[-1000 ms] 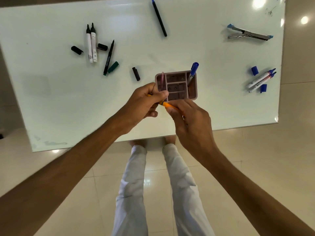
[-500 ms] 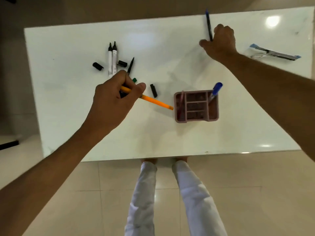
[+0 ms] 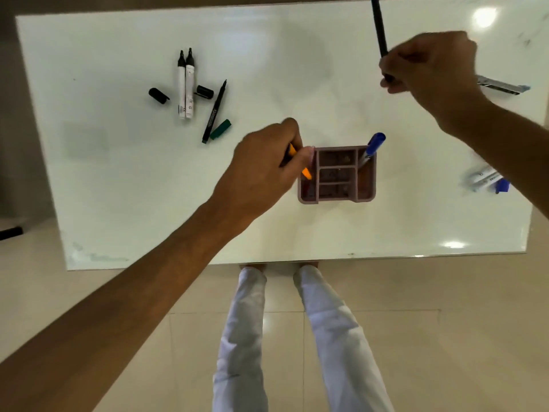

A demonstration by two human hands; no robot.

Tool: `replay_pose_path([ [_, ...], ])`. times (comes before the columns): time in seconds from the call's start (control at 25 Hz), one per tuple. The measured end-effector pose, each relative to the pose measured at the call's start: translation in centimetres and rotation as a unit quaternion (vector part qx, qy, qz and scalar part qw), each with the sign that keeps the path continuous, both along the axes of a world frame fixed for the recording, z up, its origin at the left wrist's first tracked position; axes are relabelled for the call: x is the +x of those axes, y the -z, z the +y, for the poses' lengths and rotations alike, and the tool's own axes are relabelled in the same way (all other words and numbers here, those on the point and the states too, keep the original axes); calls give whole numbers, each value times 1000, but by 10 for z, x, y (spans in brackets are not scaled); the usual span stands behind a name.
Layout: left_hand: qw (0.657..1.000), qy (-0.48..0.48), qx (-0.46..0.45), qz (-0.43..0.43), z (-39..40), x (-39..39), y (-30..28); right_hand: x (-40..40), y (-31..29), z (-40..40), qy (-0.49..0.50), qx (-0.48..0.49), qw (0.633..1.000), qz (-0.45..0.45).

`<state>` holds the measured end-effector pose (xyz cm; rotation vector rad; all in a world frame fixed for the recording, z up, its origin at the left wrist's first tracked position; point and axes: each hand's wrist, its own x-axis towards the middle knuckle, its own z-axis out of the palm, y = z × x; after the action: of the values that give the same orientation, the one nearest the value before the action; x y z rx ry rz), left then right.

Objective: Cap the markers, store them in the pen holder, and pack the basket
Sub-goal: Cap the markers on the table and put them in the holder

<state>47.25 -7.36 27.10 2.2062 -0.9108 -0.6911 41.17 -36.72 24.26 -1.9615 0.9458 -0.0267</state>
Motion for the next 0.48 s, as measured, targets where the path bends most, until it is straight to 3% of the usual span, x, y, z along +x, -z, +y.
replay_pose_path([
  [0.12,994,84,60,-28,-8,-19,22,-55,-47,17,-2,34,999,-20],
  [0.2,990,80,91,-74,-3,-26,35,-85,-71,30,5,48,999,-6],
  [0.28,988,-14,96,-118,8,-22,49,-110,-92,47,14,65,998,9],
  [0.36,981,-129,117,-91,20,-11,67,-128,-107,63,13,84,996,25],
  [0.48,969,-174,168,-56,29,0,94,-145,-115,84,-22,101,994,37],
])
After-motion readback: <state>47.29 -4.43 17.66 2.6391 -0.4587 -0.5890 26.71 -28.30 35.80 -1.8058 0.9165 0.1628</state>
